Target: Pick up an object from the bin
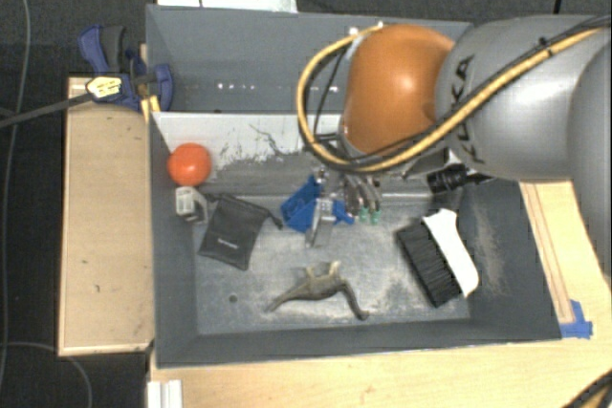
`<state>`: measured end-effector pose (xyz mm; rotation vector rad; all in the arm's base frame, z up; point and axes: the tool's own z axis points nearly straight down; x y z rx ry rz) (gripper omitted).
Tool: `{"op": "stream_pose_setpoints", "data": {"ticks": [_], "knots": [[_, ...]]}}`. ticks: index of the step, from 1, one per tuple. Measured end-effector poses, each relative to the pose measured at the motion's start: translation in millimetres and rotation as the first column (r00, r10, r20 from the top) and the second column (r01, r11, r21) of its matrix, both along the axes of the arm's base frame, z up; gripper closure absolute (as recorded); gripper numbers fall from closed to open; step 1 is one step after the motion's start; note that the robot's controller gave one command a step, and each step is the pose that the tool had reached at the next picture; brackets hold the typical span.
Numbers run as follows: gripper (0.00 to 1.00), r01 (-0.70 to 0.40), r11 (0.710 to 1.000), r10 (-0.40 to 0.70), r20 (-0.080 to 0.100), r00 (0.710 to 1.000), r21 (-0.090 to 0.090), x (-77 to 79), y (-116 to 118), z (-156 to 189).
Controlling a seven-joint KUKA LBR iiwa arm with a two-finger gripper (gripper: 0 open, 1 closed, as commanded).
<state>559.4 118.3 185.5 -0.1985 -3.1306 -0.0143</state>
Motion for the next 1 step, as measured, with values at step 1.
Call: {"op": "stream_pose_setpoints", "data": {"ticks": [1], "knots": [[1.00,0.003,1.000,-0.003,-0.001,1.000,0.000,2.6,-14.5,39.2]]}}
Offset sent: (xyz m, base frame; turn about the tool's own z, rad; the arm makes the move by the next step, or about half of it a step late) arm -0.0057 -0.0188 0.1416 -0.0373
